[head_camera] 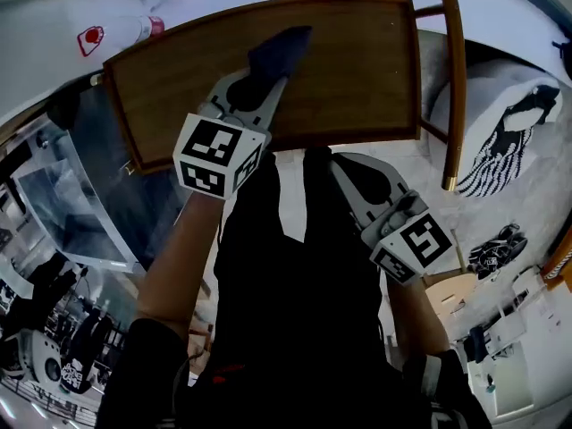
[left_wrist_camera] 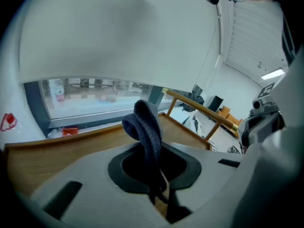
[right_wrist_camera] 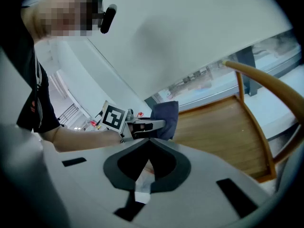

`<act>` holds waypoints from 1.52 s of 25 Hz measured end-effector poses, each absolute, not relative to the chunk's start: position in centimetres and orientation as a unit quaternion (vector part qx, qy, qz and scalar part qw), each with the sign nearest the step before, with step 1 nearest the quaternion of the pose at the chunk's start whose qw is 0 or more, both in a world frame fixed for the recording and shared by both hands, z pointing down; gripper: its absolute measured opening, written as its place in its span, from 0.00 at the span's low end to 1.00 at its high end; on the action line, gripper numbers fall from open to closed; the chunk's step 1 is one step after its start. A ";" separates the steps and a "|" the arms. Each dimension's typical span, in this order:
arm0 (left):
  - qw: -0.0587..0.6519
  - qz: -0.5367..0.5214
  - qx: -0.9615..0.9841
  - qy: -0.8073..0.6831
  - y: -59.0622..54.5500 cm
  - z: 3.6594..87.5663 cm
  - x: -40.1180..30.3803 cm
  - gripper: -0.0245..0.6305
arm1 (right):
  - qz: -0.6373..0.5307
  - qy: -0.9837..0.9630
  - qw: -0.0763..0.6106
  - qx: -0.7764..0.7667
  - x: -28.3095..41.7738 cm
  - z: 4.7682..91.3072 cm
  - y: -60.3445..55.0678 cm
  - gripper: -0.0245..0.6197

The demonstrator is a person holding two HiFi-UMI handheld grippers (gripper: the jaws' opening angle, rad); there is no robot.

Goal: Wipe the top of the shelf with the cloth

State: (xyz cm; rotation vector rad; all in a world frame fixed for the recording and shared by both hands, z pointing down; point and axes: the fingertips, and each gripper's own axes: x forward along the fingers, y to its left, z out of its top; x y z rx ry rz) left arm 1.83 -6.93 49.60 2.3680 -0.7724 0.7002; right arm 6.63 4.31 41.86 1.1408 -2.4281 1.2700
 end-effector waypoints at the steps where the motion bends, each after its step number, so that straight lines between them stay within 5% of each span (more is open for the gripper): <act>1: 0.272 0.263 0.876 -0.299 -6.8 49.6 -0.1 0.12 | 0.424 -0.820 0.095 0.373 5.4 41.9 4.2 0.05; 11: 0.281 0.306 0.808 -0.418 -3.8 50.1 -19.6 0.12 | 0.412 -0.858 0.141 0.271 -7.5 41.6 3.9 0.05; 18: 0.285 0.331 0.772 -0.462 -1.5 51.1 -27.2 0.12 | 0.409 -0.870 0.168 0.220 -13.6 42.2 4.6 0.05; 38: 0.287 0.397 0.761 -0.424 2.6 56.5 -26.0 0.12 | 0.415 -0.863 0.183 0.221 -13.7 43.3 5.7 0.05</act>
